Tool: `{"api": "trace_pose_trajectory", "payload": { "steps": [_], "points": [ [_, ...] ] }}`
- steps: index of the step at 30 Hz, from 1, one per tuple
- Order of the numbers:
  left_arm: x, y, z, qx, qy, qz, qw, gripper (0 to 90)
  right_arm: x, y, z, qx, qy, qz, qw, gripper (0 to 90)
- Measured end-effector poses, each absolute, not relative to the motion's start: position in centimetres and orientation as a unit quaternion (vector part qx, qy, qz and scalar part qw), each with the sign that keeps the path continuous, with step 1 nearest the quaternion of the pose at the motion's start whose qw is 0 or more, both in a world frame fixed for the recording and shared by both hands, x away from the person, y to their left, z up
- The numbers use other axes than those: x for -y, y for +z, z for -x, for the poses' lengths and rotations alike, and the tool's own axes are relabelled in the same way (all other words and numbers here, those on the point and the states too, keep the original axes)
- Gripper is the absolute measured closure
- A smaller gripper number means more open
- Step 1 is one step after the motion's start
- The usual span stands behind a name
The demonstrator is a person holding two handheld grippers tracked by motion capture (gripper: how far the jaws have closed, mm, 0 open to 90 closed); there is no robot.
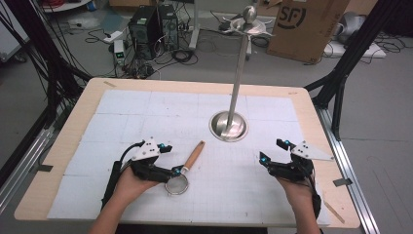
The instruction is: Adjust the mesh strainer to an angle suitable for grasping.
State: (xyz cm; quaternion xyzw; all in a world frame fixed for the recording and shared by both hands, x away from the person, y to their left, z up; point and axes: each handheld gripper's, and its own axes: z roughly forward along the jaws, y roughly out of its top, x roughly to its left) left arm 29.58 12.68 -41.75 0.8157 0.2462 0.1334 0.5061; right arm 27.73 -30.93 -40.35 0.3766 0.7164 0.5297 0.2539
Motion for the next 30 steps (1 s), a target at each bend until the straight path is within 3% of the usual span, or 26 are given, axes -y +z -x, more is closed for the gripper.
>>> {"api": "trace_pose_trajectory", "payload": {
  "steps": [10, 30],
  "points": [
    [-10.3, -41.6, -30.8, -0.239, 0.107, -0.853, 0.452, 27.4, 31.1, -40.5, -27.8, -0.716, 0.529, -0.38, 0.251, 17.4],
    [-7.8, -43.0, -31.8, -0.236, 0.089, -0.911, 0.325, 50.6, 31.1, -40.7, -27.9, -0.716, 0.527, -0.385, 0.247, 17.4]
  ]
}}
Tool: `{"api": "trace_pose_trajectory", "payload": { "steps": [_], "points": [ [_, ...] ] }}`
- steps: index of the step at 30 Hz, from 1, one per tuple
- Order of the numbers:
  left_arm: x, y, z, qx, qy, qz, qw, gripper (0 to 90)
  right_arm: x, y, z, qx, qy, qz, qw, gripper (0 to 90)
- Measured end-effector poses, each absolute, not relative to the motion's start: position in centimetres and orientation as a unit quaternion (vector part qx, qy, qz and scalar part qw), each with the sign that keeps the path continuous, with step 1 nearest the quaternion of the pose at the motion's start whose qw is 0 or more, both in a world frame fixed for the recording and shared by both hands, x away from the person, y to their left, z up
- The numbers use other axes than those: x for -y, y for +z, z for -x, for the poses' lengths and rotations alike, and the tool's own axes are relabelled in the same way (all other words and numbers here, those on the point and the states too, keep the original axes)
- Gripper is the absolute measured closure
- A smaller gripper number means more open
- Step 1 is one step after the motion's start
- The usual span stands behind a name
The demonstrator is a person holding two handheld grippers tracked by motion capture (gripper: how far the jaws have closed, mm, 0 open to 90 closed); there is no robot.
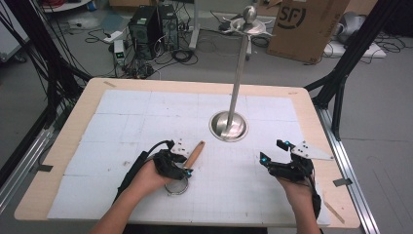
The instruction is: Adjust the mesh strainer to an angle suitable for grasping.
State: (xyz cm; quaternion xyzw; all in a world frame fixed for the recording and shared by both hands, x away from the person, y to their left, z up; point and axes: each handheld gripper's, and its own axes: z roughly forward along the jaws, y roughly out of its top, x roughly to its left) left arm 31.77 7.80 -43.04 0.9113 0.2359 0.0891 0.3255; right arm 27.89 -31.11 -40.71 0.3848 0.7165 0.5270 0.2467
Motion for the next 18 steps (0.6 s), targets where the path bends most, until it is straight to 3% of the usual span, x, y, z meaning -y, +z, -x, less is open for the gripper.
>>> {"api": "trace_pose_trajectory", "payload": {
  "steps": [3, 18],
  "points": [
    [-7.74, -42.86, -31.71, -0.234, 0.083, -0.914, 0.321, 56.3, 31.18, -40.73, -27.9, -0.716, 0.527, -0.385, 0.248, 17.4],
    [-7.51, -42.14, -31.34, -0.204, 0.082, -0.927, 0.305, 63.6, 31.24, -40.76, -27.92, -0.716, 0.528, -0.384, 0.249, 17.4]
  ]
}}
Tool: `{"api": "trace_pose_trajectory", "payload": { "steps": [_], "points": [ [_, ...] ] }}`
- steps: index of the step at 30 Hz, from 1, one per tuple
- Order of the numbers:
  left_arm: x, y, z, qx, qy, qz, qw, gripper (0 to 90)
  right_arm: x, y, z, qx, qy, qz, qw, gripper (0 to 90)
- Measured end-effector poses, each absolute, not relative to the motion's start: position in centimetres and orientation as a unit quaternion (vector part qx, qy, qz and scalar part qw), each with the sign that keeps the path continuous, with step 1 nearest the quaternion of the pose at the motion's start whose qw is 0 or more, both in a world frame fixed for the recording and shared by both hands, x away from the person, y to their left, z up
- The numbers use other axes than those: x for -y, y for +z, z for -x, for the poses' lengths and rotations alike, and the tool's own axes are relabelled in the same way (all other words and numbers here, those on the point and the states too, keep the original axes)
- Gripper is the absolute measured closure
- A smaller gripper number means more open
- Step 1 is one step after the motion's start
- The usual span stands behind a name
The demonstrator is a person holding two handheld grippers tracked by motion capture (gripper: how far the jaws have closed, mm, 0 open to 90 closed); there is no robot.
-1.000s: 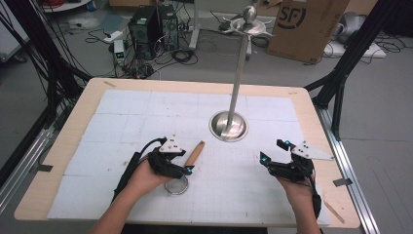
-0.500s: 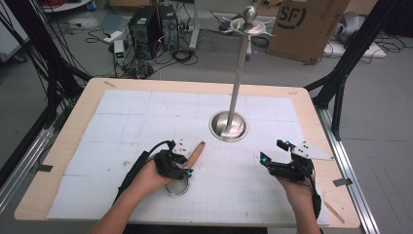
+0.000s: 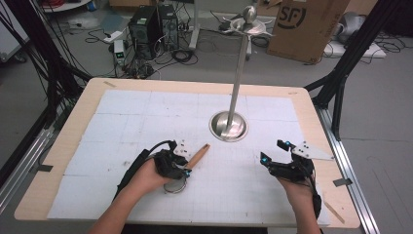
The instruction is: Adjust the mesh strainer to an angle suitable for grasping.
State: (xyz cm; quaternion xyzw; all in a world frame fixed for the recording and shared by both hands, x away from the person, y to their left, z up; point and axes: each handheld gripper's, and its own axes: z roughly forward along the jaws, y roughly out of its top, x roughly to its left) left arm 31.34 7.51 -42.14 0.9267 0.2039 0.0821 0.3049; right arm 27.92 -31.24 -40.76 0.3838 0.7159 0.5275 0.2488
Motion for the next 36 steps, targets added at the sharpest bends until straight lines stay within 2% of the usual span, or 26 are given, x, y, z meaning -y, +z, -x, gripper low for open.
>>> {"api": "trace_pose_trajectory", "payload": {
  "steps": [5, 9, 15, 24, 36],
  "points": [
    [-7.4, -42.0, -31.5, -0.205, 0.079, -0.928, 0.3, 63.2, 31.2, -40.8, -27.9, -0.716, 0.527, -0.384, 0.249, 17.4],
    [-7.0, -42.1, -31.6, -0.21, 0.078, -0.929, 0.295, 57.8, 31.2, -40.8, -27.9, -0.716, 0.526, -0.386, 0.248, 17.4],
    [-6.2, -41.5, -31.7, -0.224, 0.076, -0.928, 0.287, 56.6, 31.2, -40.8, -27.9, -0.717, 0.525, -0.386, 0.247, 17.4],
    [-5.5, -41.7, -31.9, -0.26, 0.072, -0.928, 0.258, 57.8, 31.4, -40.8, -27.9, -0.714, 0.527, -0.388, 0.247, 17.4],
    [-5.0, -41.8, -31.6, -0.258, 0.078, -0.933, 0.241, 62.3, 31.5, -40.9, -27.9, -0.714, 0.527, -0.388, 0.248, 17.4]
  ]
}}
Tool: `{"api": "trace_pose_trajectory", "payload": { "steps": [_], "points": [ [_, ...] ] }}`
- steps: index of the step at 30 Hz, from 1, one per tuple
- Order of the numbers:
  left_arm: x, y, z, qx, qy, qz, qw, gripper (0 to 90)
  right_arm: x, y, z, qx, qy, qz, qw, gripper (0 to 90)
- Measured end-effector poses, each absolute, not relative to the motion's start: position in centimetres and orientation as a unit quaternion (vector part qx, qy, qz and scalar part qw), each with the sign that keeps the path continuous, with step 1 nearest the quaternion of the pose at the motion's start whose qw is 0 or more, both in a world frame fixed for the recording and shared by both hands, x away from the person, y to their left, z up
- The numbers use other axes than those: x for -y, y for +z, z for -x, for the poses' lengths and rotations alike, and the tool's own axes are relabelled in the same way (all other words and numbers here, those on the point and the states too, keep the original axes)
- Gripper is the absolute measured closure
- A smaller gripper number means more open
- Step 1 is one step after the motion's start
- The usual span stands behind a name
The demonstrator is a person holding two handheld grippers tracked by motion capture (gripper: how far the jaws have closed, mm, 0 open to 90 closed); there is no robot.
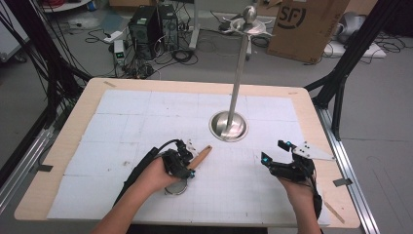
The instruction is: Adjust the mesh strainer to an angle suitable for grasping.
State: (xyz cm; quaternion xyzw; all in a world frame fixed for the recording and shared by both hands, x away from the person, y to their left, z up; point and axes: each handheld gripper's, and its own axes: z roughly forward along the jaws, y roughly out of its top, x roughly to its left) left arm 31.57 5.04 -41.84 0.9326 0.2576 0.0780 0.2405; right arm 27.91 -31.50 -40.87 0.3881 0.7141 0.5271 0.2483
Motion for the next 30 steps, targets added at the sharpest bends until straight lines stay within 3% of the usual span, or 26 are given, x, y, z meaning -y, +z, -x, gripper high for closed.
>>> {"api": "trace_pose_trajectory", "payload": {
  "steps": [3, 22, 30],
  "points": [
    [-4.91, -41.8, -31.42, -0.246, 0.079, -0.935, 0.241, 68.1, 31.52, -40.85, -27.88, -0.713, 0.527, -0.39, 0.247, 17.4],
    [-5.17, -41.75, -32.25, -0.24, 0.045, -0.94, 0.237, 67.1, 31.38, -41.05, -27.97, -0.717, 0.522, -0.391, 0.247, 17.4],
    [-4.21, -41.41, -31.97, -0.212, 0.067, -0.953, 0.205, 69.0, 31.23, -41.2, -28.1, -0.72, 0.518, -0.391, 0.246, 17.4]
  ]
}}
